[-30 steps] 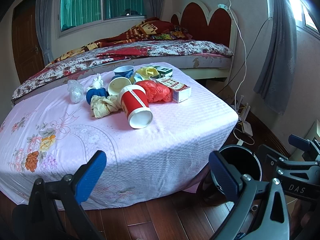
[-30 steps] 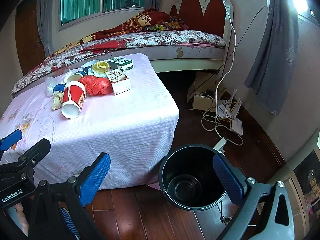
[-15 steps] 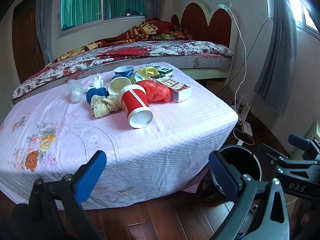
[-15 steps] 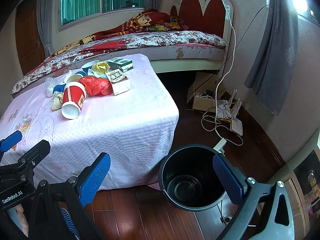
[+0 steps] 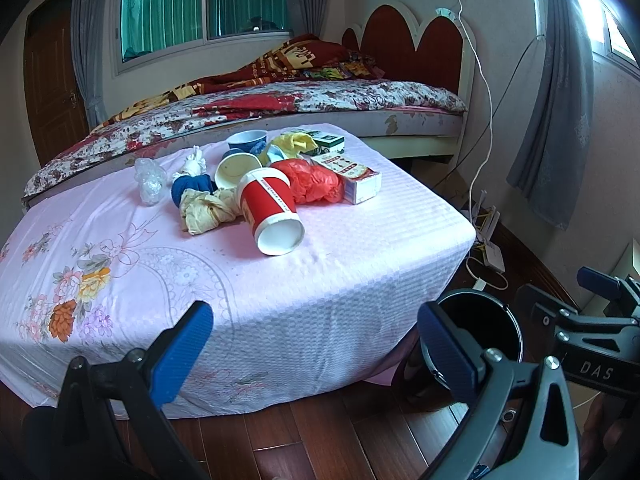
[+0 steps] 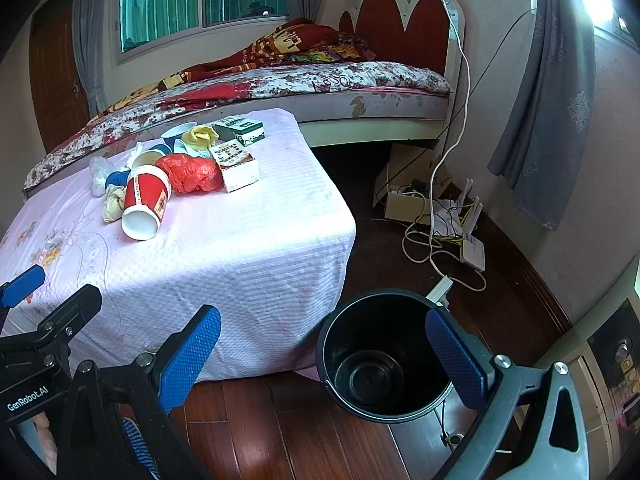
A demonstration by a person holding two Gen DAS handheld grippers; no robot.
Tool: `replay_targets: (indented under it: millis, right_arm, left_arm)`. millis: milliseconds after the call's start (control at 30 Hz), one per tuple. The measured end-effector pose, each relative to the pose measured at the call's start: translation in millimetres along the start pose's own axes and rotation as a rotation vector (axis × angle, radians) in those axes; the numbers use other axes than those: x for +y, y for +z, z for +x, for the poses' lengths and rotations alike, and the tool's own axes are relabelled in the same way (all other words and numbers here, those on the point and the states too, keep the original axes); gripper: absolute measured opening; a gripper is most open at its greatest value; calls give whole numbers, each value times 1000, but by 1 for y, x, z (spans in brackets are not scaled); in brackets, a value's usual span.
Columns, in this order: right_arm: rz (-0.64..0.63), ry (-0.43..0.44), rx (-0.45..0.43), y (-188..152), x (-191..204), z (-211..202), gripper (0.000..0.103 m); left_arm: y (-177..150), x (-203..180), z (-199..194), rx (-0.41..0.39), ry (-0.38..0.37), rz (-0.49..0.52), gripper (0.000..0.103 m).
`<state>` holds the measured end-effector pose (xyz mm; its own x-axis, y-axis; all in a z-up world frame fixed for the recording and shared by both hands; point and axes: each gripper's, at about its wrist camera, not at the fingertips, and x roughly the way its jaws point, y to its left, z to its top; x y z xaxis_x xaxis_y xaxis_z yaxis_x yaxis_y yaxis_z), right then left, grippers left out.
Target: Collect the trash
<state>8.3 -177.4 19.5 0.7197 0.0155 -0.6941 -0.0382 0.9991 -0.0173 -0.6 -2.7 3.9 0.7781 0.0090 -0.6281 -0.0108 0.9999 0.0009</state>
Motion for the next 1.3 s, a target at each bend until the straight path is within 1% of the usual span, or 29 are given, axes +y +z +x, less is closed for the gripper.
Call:
replay_targets:
  millis: [1100,1300]
  right_arm:
    - [-2,3,-1,0,0,1,103]
    - [-38,22,-33,5,-1,5,103]
  left_arm:
    - [-2,0,0,0,1,0,102]
    - [2,6,7,-17,4,-18,102]
